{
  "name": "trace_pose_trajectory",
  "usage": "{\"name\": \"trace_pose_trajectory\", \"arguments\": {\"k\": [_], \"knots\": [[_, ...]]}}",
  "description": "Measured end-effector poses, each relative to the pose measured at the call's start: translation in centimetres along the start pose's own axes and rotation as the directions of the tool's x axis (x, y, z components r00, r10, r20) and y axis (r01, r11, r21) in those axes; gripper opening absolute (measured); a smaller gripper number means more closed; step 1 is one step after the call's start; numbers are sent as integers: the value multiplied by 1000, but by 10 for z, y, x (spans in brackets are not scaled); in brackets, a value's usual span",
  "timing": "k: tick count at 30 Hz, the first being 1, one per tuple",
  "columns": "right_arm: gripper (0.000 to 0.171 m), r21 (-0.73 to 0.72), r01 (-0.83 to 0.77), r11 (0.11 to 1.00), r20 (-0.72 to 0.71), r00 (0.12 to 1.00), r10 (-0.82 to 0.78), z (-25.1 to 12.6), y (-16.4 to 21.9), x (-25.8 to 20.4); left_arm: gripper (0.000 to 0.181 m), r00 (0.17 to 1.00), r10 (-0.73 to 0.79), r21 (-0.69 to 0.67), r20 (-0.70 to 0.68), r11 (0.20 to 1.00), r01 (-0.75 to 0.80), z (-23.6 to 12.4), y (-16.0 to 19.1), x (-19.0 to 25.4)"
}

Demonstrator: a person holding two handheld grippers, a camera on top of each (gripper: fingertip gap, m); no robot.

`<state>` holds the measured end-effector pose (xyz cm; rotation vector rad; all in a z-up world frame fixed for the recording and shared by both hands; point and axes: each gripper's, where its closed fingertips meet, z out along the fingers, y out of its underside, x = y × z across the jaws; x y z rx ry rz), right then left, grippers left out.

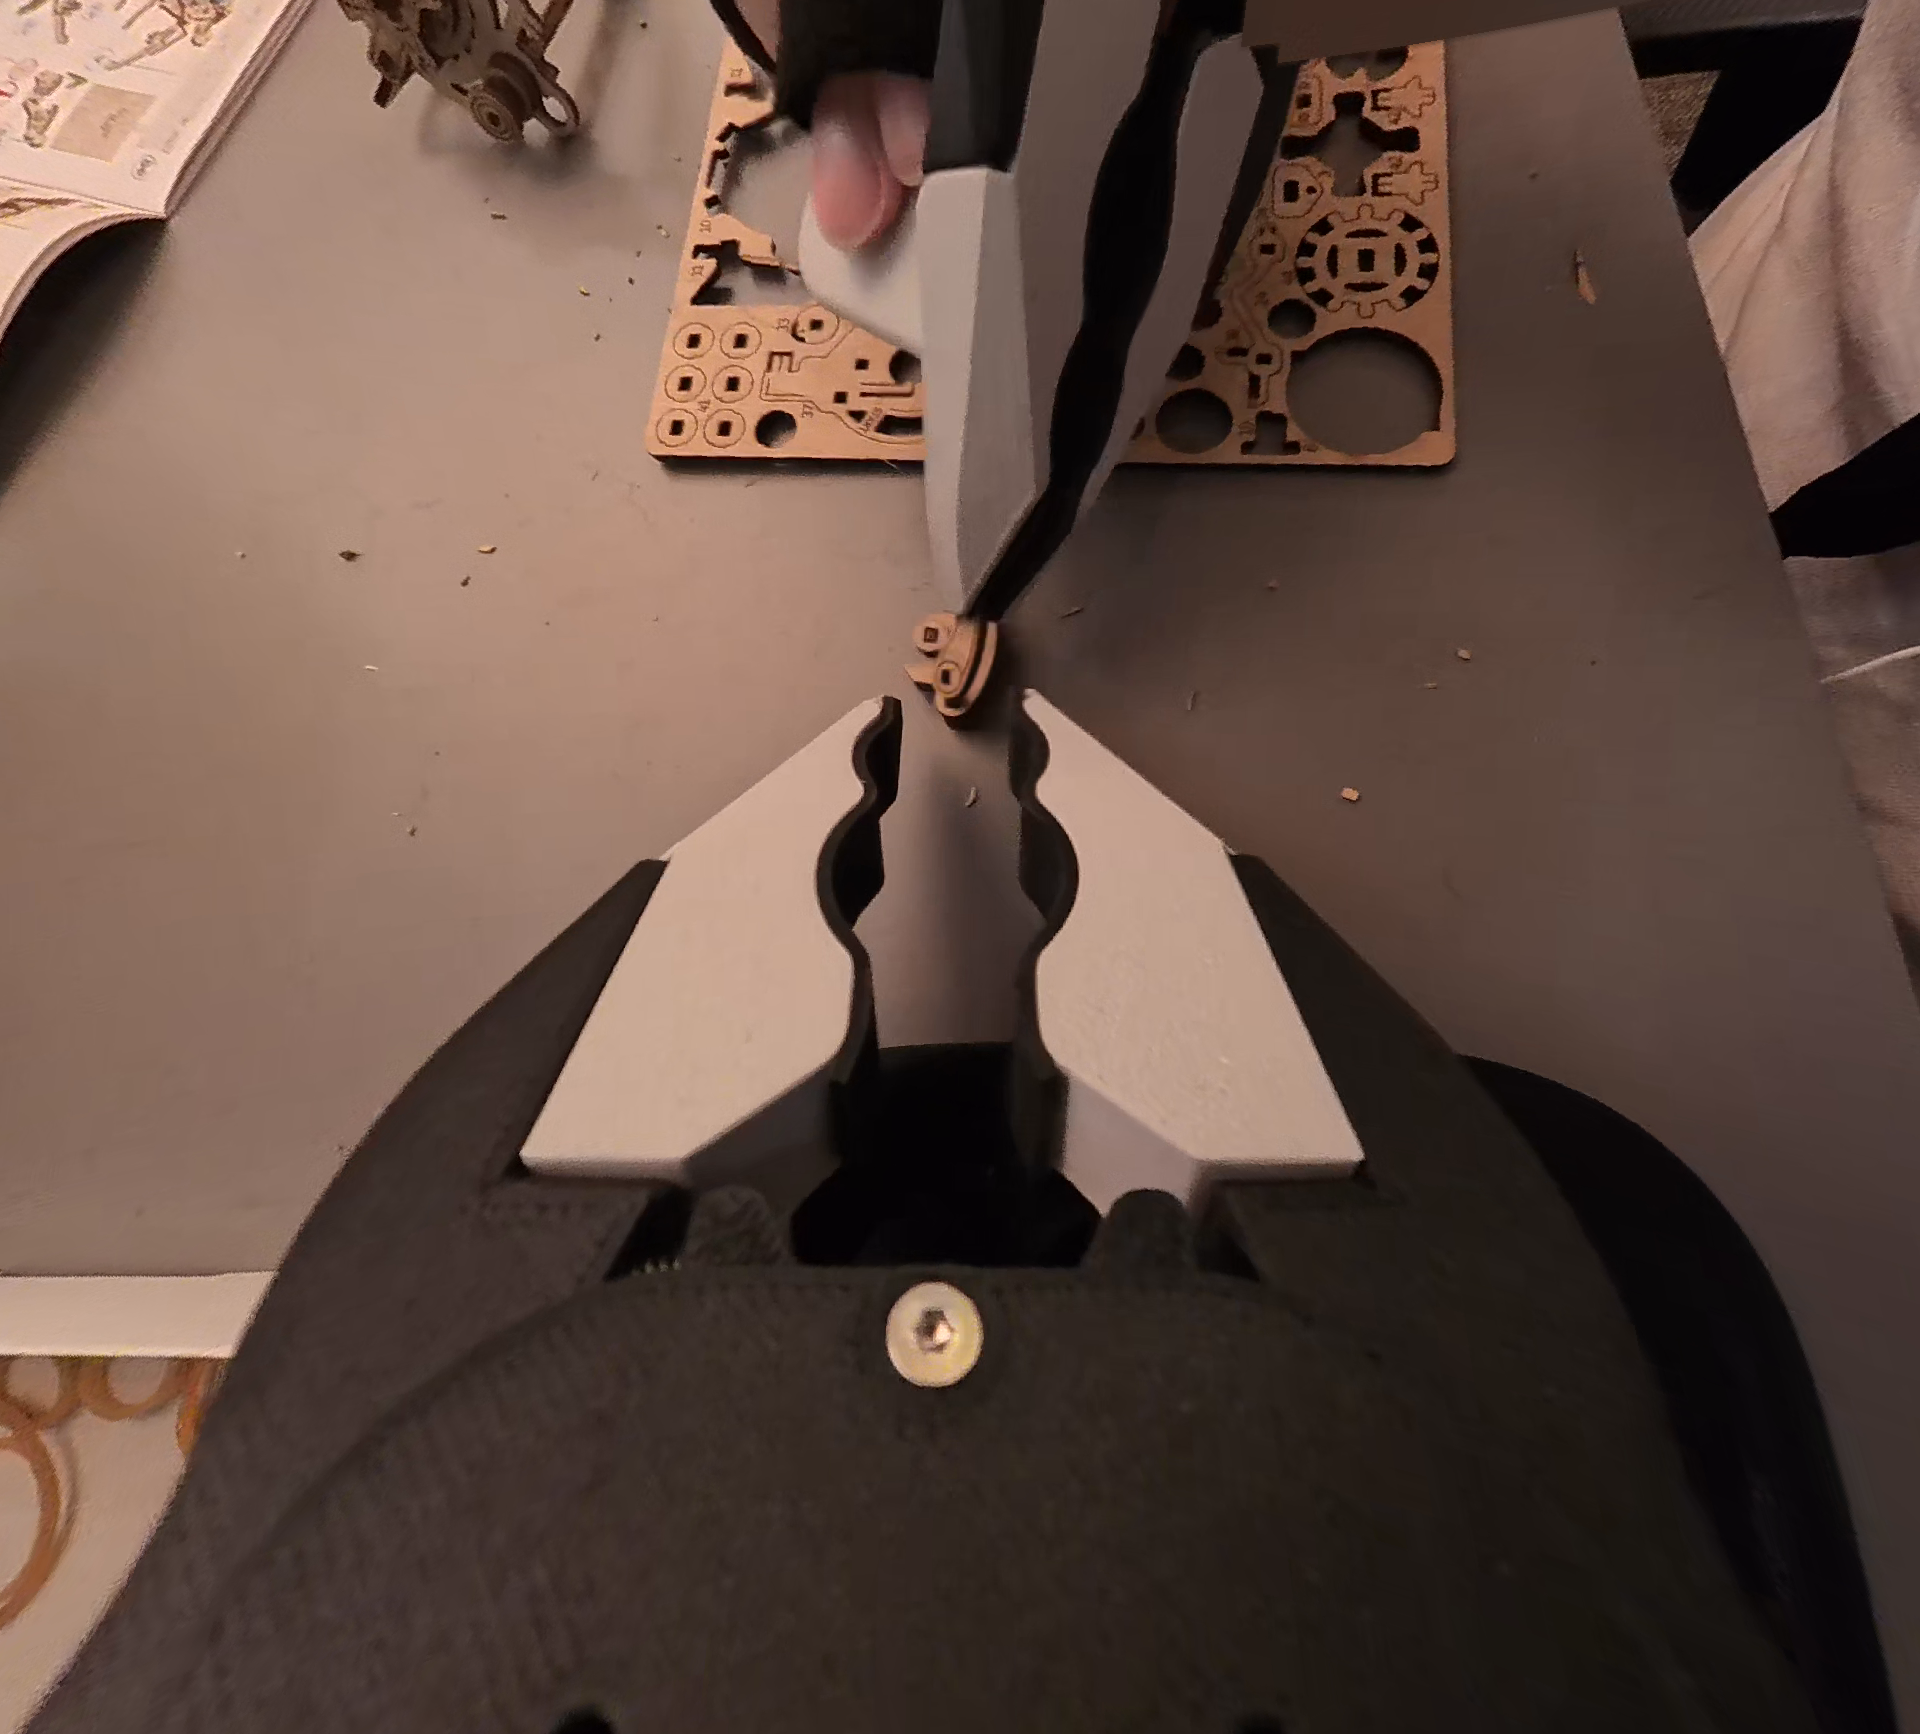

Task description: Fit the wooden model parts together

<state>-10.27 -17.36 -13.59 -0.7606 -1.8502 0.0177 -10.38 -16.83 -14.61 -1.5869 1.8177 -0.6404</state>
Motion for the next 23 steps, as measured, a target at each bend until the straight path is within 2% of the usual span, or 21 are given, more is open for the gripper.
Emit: {"name": "trace_pose_trajectory", "arguments": {"k": [8,23], "knots": [[2,6,54,999,4,999,-54,1,2,-4,21,999,-34,3,-21,999,34,0,1,-1],[4,-6,85,996,26,996,-84,1,4,-10,13,999,-20,-11,-45,1000,19,4,0,3]]}}
